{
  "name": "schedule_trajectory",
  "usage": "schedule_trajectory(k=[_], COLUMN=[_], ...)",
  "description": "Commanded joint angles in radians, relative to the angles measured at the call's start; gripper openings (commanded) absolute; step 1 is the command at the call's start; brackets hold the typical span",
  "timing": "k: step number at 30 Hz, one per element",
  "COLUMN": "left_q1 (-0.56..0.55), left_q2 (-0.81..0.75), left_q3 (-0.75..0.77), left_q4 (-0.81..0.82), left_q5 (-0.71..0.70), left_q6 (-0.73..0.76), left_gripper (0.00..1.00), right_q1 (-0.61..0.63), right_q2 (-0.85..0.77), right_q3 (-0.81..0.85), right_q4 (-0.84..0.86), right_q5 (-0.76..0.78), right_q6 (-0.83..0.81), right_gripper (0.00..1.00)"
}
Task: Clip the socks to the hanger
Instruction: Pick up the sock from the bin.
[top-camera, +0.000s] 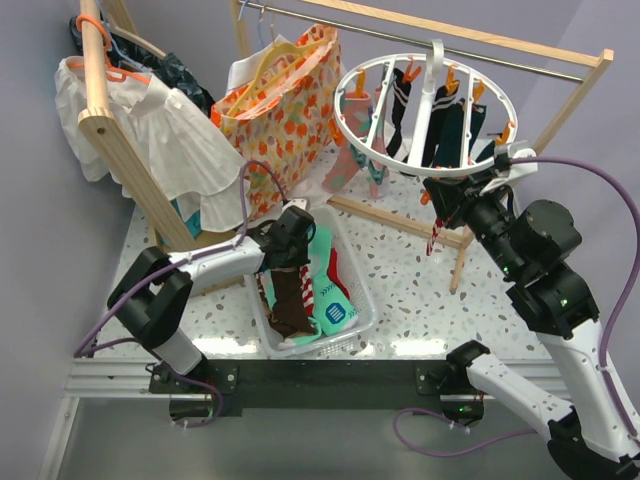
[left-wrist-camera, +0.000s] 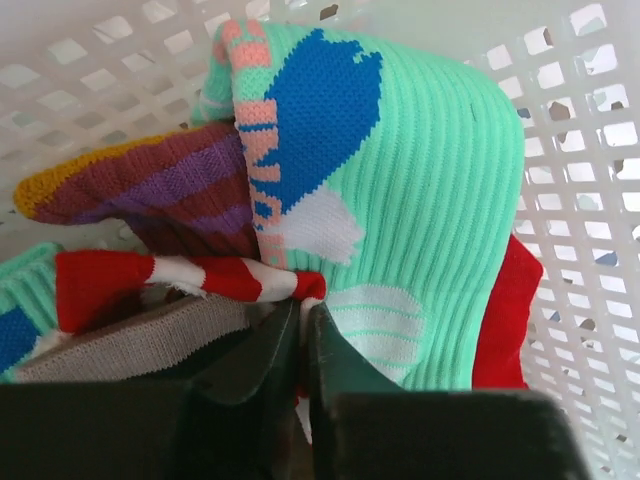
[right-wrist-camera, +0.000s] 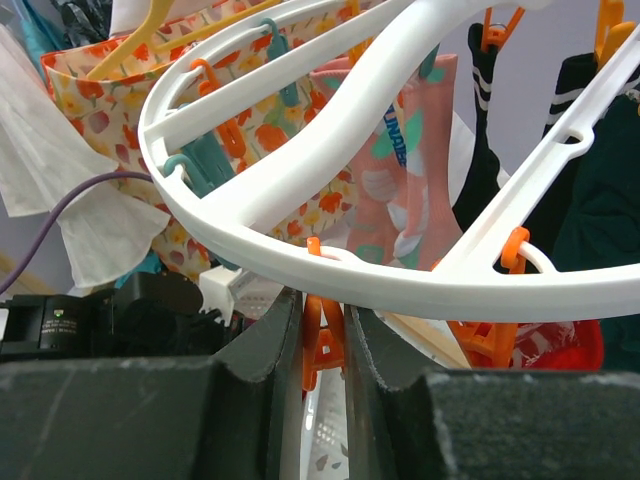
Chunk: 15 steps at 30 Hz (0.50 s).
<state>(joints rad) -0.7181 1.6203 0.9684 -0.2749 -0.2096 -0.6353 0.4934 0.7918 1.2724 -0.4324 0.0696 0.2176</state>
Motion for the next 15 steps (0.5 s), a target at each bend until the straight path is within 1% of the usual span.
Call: schedule_trajectory(k=[1,3,7,9,10,13,15], left_q1=[-0.001,-0.014,-0.055,-0.093,-0.121,-0.168,-0.187], left_q2=[-0.051,-0.085,-0.131,-0.142,-0.14,-0.105,-0.054], left_q3=[0.053,0.091,0.229,0.272,0.309,0.351,0.342], left_q4=[-0.042,-0.078,-0.2,-0.26,-0.282,-0.343,-0.343], left_q5=[0.016,-0.019,-0.097,-0.148,-0.181,-0.198,-0.183], left_q6=[0.006,0.032,0.077,0.097,0.1,0.118,0.123], left_gripper=[0.02,0.0,0.0,0.0,0.0,0.0,0.05], right_q1=[0.004,0.002,0.002,0.002,0.002,0.002,0.004], right_q2=[-0.006,-0.005,-0.005,-0.005,-0.005,-0.003,-0.003], right_q3=[-0.002,-0.001,0.01,0.012,0.016,0.021,0.021], right_q4=[-0.003,-0.005,-0.008,-0.009,-0.011,-0.015,-0.017], right_q5=[0.01,0.012,0.013,0.015,0.018,0.019,0.019], right_q6=[-0.017,-0.017,-0.021,-0.023,-0.026,-0.027,-0.026], right_gripper=[0.07,0.07,0.07,0.07,0.07,0.07,0.07])
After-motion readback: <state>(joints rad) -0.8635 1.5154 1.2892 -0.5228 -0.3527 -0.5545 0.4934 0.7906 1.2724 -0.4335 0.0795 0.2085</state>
